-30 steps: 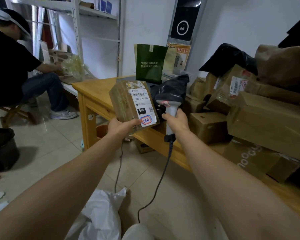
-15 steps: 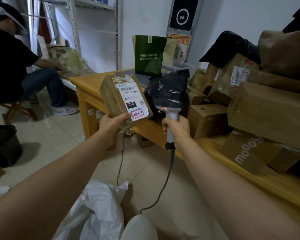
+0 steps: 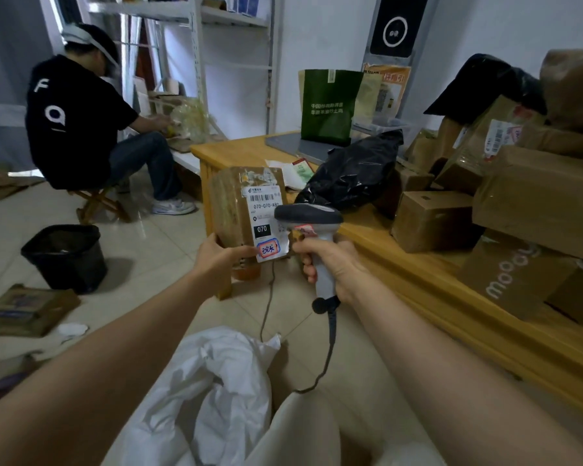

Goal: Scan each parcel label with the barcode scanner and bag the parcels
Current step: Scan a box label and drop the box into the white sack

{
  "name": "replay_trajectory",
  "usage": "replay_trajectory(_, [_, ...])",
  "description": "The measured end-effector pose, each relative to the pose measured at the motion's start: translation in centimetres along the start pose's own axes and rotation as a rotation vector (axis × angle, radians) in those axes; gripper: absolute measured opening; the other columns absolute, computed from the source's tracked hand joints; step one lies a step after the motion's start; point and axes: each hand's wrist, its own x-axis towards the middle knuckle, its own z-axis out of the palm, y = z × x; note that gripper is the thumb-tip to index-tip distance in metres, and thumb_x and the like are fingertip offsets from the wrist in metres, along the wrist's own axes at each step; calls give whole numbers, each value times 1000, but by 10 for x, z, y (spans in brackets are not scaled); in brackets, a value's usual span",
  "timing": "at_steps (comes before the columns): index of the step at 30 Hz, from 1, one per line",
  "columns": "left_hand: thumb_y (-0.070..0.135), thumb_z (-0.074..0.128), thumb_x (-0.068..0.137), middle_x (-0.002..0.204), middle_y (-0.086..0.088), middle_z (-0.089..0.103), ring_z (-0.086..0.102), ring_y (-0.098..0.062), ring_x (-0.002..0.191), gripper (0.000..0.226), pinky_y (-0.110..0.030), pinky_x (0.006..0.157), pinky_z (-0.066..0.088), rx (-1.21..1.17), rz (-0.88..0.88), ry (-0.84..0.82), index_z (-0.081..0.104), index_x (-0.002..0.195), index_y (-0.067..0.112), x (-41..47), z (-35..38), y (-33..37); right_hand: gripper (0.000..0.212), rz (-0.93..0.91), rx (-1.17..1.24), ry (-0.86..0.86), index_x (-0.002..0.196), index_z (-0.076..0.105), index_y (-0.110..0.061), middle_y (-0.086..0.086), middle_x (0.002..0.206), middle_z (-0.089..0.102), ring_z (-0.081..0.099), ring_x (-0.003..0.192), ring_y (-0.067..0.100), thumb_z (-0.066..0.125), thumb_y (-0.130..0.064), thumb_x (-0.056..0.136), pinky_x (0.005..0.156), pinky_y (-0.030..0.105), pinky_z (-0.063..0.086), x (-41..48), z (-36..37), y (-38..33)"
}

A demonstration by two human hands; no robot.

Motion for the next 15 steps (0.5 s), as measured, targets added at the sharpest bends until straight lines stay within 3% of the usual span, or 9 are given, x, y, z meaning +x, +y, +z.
replay_trajectory(2, [27,93,44,115,-8,67,66,-28,102,93,-48,90,55,12,3,20,52,127,10,-3,-15,-9,14,-2,-37,-15,72,60,-10,0,49,53,44,39,11,72,-6,78,39,21,37,-1,14,4])
replay_trajectory(6, [12,87,60,115,-8,67,66,-25,101,74,-41,86,56,39,2,61,53,125,7,-14,-37,-19,14,11,-97,-30,76,60,-11,-6,43,55,45,38,9,72,-5,79,40,22,39,-2,33,13])
replay_trajectory(10, [7,84,67,116,-8,65,64,-23,100,69,-26,69,54,54,5,90,52,128,6,-16,-53,-29,11,28,-125,-39,84,61,-10,-2,51,58,47,41,10,70,-5,80,43,23,42,-4,47,15])
replay_trajectory(15, [12,83,68,118,-7,64,62,-20,100,69,-23,68,51,88,13,94,51,129,7,-15,-64,-38,13,40,-167,-66,78,58,-11,0,56,56,47,45,11,69,-5,81,47,24,43,-4,57,20])
